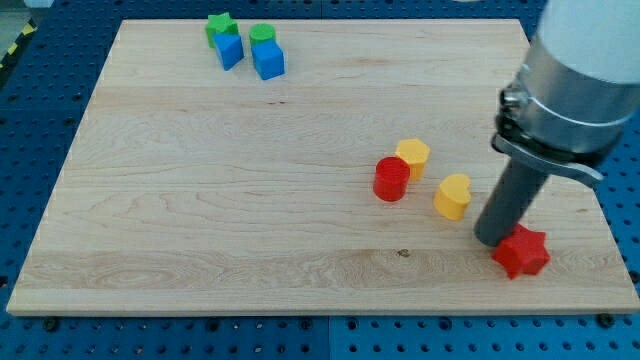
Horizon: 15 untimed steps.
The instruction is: Slide the red circle to the top right of the heart
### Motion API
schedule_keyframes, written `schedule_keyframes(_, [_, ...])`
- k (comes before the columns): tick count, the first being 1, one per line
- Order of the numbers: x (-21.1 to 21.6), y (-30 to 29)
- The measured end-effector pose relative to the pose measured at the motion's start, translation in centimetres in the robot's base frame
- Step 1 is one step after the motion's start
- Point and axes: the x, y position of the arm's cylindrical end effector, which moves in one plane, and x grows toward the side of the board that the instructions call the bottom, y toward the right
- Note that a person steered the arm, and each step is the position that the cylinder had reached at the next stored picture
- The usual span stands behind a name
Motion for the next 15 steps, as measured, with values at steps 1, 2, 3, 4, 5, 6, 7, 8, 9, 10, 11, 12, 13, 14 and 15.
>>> schedule_keyframes(1, [1.5,0.8])
schedule_keyframes(2, [1.5,-2.7])
schedule_keyframes(3, [1.0,-10.9])
schedule_keyframes(4, [-2.3,-18.8])
schedule_keyframes(5, [-6.5,-19.8])
schedule_keyframes(6, [-6.5,-18.8])
schedule_keyframes(7, [-6.5,-15.6])
schedule_keyframes(8, [-6.7,-13.0])
schedule_keyframes(9, [-6.9,-12.3])
schedule_keyframes(10, [-7.2,-11.2])
schedule_keyframes(11, [-7.7,-10.5])
schedule_keyframes(12, [-7.8,-10.5])
schedule_keyframes(13, [-9.8,-11.5])
schedule_keyframes(14, [-9.8,-12.2])
schedule_keyframes(15, [-7.1,-9.6])
